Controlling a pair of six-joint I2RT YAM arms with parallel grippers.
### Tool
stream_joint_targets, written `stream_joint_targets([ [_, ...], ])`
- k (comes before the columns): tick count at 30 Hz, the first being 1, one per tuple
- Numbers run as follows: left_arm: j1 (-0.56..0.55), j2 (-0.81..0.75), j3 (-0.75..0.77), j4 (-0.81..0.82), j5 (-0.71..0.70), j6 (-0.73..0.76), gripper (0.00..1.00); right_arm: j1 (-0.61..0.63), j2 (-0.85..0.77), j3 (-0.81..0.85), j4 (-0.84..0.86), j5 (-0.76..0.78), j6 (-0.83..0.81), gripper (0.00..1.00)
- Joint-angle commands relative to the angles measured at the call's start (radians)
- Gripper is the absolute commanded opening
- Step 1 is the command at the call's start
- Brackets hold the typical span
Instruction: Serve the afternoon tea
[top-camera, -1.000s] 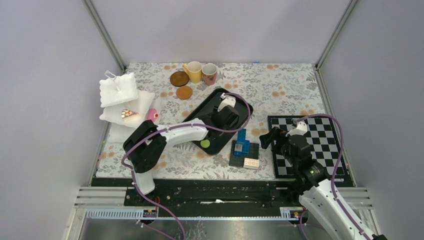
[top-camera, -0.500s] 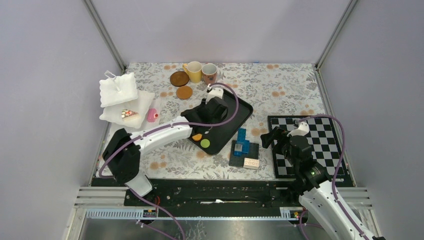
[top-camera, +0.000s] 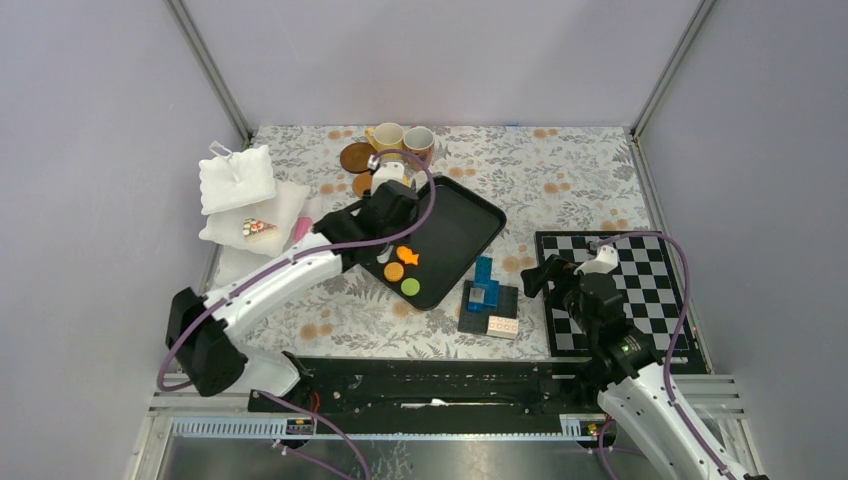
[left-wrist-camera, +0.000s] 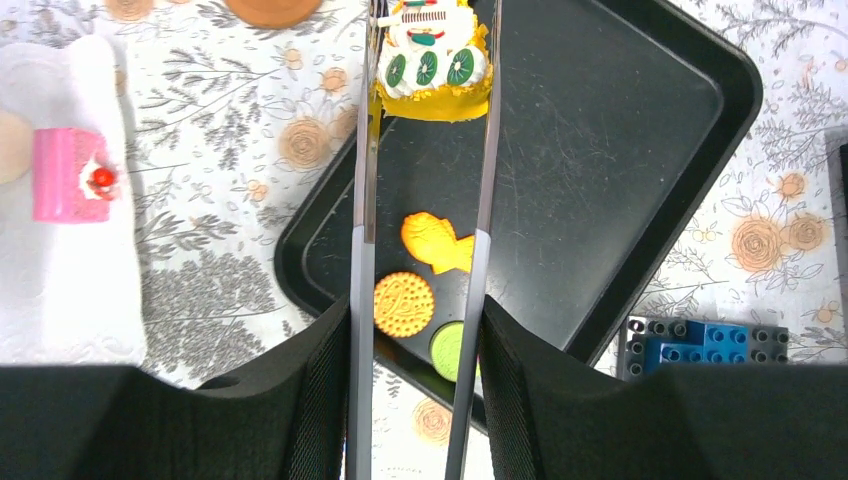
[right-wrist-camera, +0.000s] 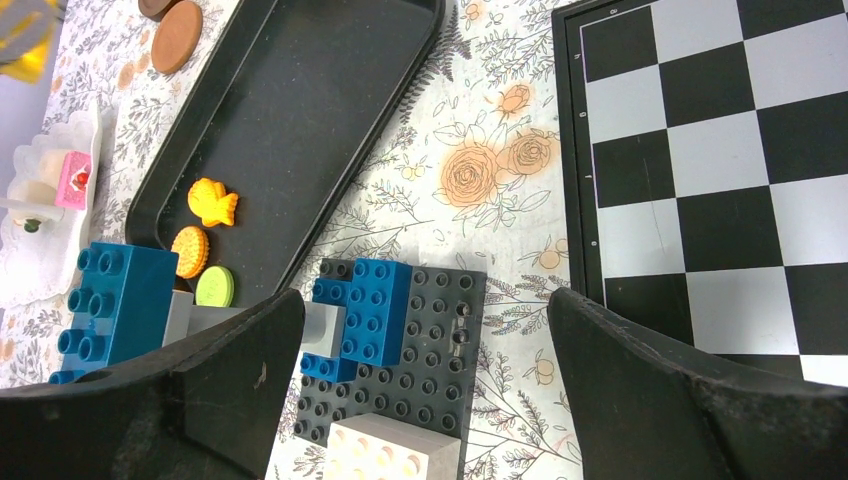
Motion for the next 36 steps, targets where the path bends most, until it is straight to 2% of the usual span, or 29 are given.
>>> stream_joint_targets([
  [1,0.039,-0.104,0.048,-0.057,-0.036,-0.03,0.0,0.007,0.024,0.003,0.058,-0.01,-0.012,0.98],
  [6,0.111,-0.128,0.081,-0.136,-0.084,-0.038,0.0,0.007,0.018,-0.005,0.058,-0.012,-0.01,0.98],
  [13,0.136,-0.138,0.148,-0.262,-0.205,-0.019,0.0,0.007,0.025,-0.005,0.063,-0.023,-0.012,0.98],
  [21,0.223,-0.111,0.192,-0.385,-0.204,-0.042,0.0,0.007,0.027,-0.009,0.069,-0.034,-0.013,0.98],
  [27,0.261,-0.097,0.203,-0.433,-0.241,-0.065,0.0,0.007,0.027,-0.01,0.07,-0.038,-0.014,0.98],
  [36,0.311,-0.063,0.208,-0.423,-0.329,-0.039,0.0,0.007,0.027,-0.013,0.073,-0.042,-0.012,0.98],
])
